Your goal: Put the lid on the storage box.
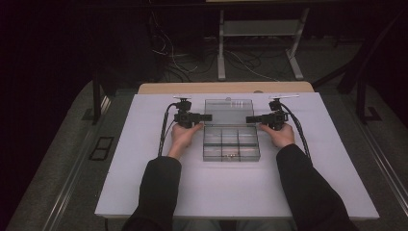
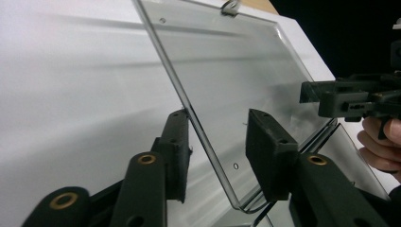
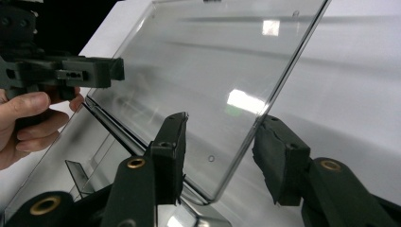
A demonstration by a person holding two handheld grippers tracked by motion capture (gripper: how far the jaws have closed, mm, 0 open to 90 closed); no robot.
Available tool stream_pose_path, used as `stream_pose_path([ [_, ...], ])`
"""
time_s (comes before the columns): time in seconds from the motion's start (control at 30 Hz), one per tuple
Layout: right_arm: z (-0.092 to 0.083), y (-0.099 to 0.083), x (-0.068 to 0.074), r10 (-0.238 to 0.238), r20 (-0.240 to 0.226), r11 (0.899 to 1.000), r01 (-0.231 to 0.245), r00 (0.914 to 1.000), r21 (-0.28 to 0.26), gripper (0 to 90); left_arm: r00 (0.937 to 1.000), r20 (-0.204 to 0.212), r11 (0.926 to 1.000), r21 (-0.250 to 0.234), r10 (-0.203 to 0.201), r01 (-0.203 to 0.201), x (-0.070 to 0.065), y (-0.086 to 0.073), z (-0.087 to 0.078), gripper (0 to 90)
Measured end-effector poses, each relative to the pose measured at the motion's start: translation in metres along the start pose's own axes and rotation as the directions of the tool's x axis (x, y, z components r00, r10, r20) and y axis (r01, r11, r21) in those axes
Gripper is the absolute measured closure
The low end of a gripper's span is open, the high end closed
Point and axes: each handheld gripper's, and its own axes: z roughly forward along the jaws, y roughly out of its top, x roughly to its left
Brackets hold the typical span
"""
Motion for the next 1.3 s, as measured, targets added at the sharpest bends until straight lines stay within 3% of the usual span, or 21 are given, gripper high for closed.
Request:
stream_pose_path([
  [0.2,-0.003,0.002,0.004,-0.037,0.005,0.999,0.037,0.9993,-0.012,60.1,0.9996,-0.014,0.9993,-0.026,0.026,-0.027,-0.006,0.003,-0.007,69.0],
  [0.5,-0.011,0.003,0.007,-0.044,-0.012,0.999,0.044,0.9990,-0.027,70.2,0.9973,-0.011,0.9947,-0.072,0.073,-0.073,-0.012,0.002,-0.017,77.4],
  [0.67,-0.015,0.003,0.012,-0.080,0.002,0.996,0.080,0.9968,-0.025,72.5,0.9954,-0.019,0.9923,-0.079,0.094,-0.095,-0.016,0.001,-0.021,80.2],
  [0.8,-0.016,0.003,0.014,-0.113,0.012,0.993,0.114,0.9935,-0.027,73.0,0.9943,-0.022,0.9915,-0.076,0.104,-0.106,-0.017,0.001,-0.022,80.5],
  [1.1,-0.016,0.002,0.011,-0.116,0.002,0.993,0.116,0.9932,-0.035,73.7,0.9956,-0.007,0.9922,-0.083,0.093,-0.093,-0.014,0.001,-0.020,78.1],
  [1.17,-0.016,0.002,0.010,-0.117,-0.002,0.993,0.117,0.9932,-0.033,73.8,0.9956,0.011,0.9892,-0.114,0.094,-0.092,-0.014,0.004,-0.020,70.5],
  [1.3,-0.016,0.002,0.011,-0.118,-0.002,0.992,0.118,0.9930,-0.034,73.7,0.9962,0.014,0.9842,-0.157,0.086,-0.082,-0.016,0.021,-0.020,68.7],
])
